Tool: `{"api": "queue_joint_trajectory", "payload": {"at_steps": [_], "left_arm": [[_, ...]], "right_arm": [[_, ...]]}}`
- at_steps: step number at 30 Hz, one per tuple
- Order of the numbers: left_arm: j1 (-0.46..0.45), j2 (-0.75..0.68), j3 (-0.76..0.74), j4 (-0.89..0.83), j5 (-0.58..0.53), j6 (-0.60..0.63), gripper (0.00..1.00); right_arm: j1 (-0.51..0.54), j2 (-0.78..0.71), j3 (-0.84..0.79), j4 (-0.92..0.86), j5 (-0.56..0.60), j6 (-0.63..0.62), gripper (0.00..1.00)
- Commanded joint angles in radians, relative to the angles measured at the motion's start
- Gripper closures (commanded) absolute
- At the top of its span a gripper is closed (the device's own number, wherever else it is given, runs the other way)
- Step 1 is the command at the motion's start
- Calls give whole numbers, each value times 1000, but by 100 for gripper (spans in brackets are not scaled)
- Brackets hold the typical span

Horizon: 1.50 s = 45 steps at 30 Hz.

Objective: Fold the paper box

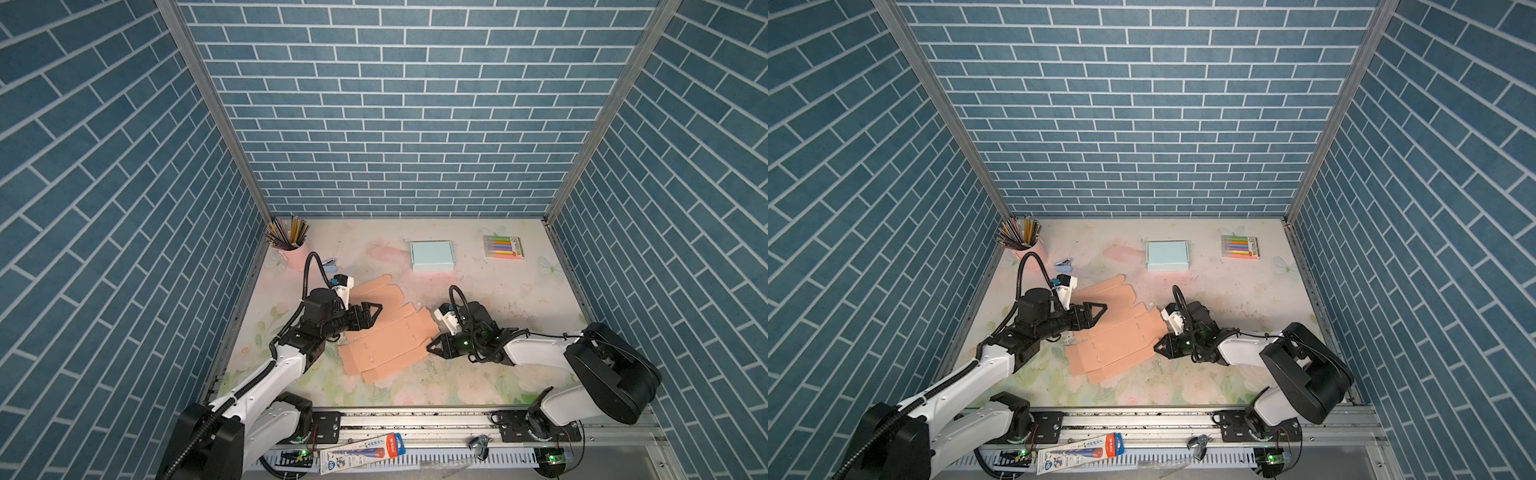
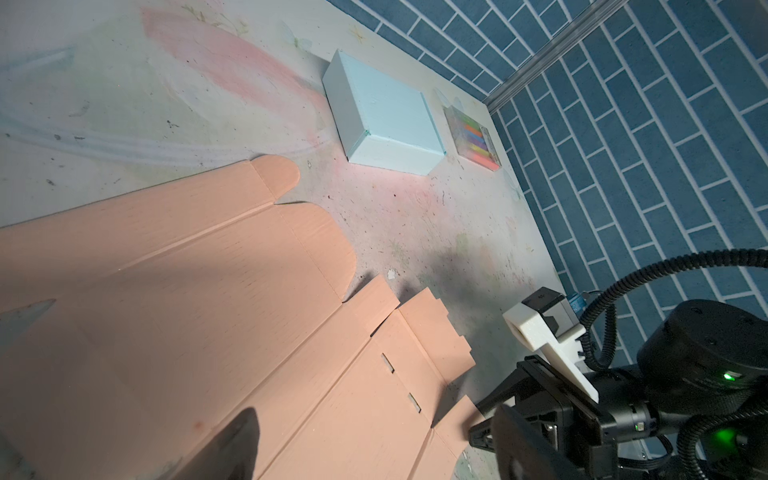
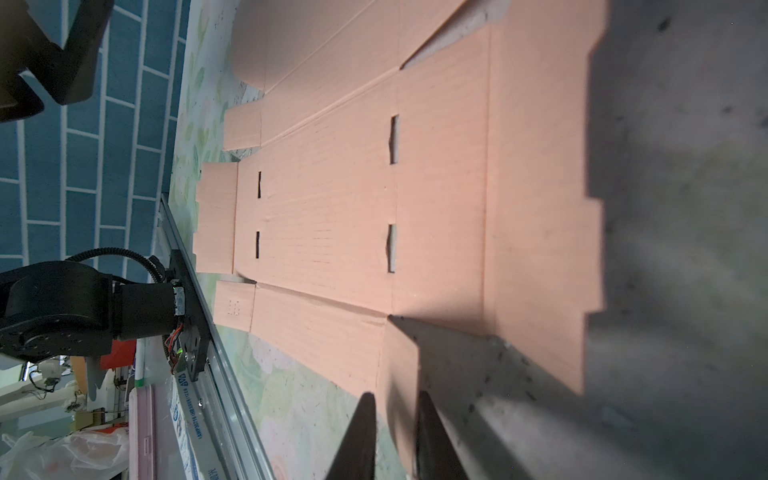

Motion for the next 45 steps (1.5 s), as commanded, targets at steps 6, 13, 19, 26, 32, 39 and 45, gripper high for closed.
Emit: {"api": "queue_joint_trajectory", "payload": {"at_steps": [6, 13, 19, 26, 32, 39, 45], "left_arm": [[-4, -1, 2, 26, 1, -2, 12], [-2, 2, -7, 26, -3, 0, 12], [-3, -3, -16, 27, -6, 0, 12], [-3, -9, -21, 12, -12, 12, 12], [-4, 11, -19, -6, -45, 35, 12], [-8, 50, -24, -67, -132, 57, 12], [-66, 92, -53, -54, -171, 44, 12]], "right_arm": [[4, -16, 28, -35, -2, -16, 94], [-6, -30, 141, -338, 2, -233, 100], [-90, -17, 228, -515, -56, -418, 100], [-189, 2, 284, -531, -121, -451, 97], [-206, 7, 284, -532, -121, -458, 92], [-206, -9, 284, -554, -58, -434, 78], [-203, -102, 257, -527, -20, -374, 51]]}}
